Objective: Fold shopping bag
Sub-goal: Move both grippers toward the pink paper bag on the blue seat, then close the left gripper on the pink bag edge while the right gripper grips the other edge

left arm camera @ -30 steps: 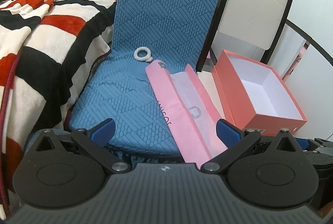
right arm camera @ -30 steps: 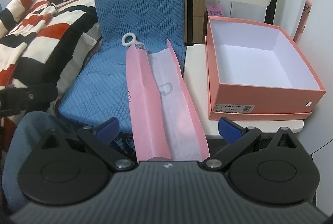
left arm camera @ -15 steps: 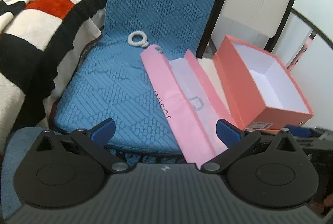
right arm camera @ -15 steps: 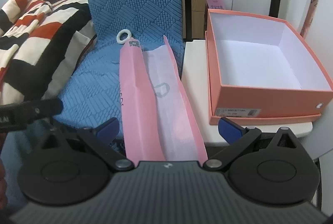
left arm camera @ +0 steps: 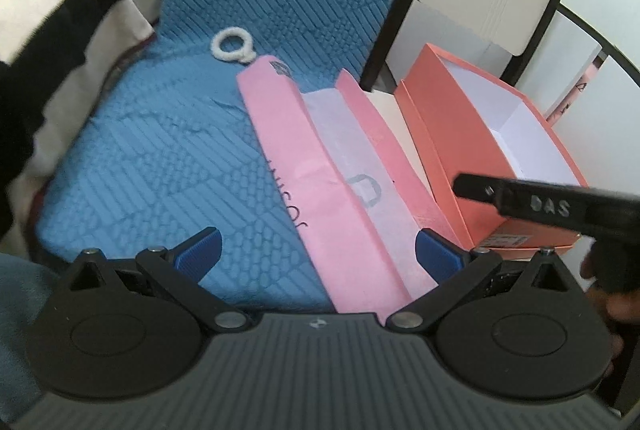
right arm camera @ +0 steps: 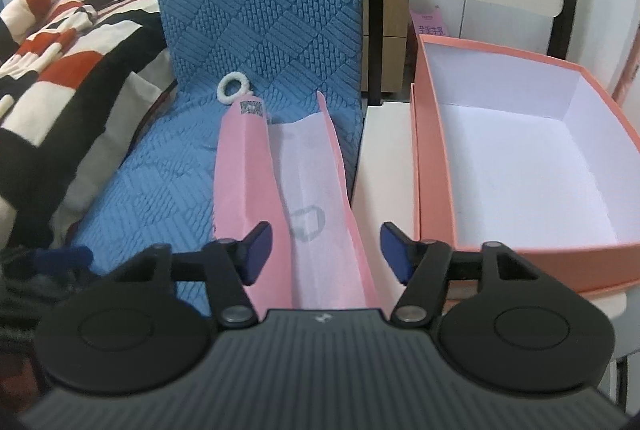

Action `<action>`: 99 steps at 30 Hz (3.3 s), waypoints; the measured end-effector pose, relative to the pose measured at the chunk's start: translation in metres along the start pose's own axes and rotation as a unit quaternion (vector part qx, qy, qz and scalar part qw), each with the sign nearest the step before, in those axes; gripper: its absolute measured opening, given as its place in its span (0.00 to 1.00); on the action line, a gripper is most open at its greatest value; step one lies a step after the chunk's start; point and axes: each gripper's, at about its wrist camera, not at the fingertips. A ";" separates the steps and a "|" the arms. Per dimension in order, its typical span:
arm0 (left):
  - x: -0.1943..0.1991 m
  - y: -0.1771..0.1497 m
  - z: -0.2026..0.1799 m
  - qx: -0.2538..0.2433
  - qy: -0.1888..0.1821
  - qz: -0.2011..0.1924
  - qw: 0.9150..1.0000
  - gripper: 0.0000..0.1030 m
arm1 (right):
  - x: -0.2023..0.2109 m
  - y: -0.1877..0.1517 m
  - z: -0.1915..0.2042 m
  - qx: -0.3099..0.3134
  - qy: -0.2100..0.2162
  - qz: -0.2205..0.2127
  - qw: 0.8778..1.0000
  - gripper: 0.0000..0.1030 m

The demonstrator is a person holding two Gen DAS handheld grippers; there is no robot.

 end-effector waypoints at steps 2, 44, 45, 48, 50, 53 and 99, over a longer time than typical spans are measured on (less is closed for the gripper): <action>-0.007 -0.001 0.001 0.002 -0.016 0.007 1.000 1.00 | -0.009 0.003 0.001 0.002 0.001 -0.002 1.000 0.53; -0.053 -0.003 0.054 0.047 -0.025 0.025 0.998 0.11 | -0.119 0.017 0.040 0.035 -0.021 0.090 0.995 0.08; -0.048 0.000 0.059 0.051 -0.024 0.016 0.998 0.10 | -0.118 0.017 0.040 0.031 -0.015 0.090 0.995 0.07; -0.037 0.009 0.074 0.062 -0.023 -0.009 0.998 0.08 | -0.116 0.018 0.043 0.025 0.003 0.087 0.996 0.04; -0.028 0.015 0.085 0.071 -0.024 -0.025 0.997 0.08 | -0.114 0.020 0.045 0.016 0.015 0.082 0.996 0.04; -0.015 0.023 0.096 0.072 -0.027 -0.051 0.996 0.08 | -0.110 0.024 0.049 0.004 0.029 0.072 0.997 0.04; -0.015 0.050 0.146 0.097 0.012 -0.056 0.994 0.11 | -0.158 0.027 0.072 -0.038 0.079 0.040 0.995 0.04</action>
Point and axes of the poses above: each gripper's, at about its wrist camera, not at the fingertips, and x roughly against the way its jaws point, z to its left, y to its top, and after that the axes turned 15 degrees about -y, right-handed
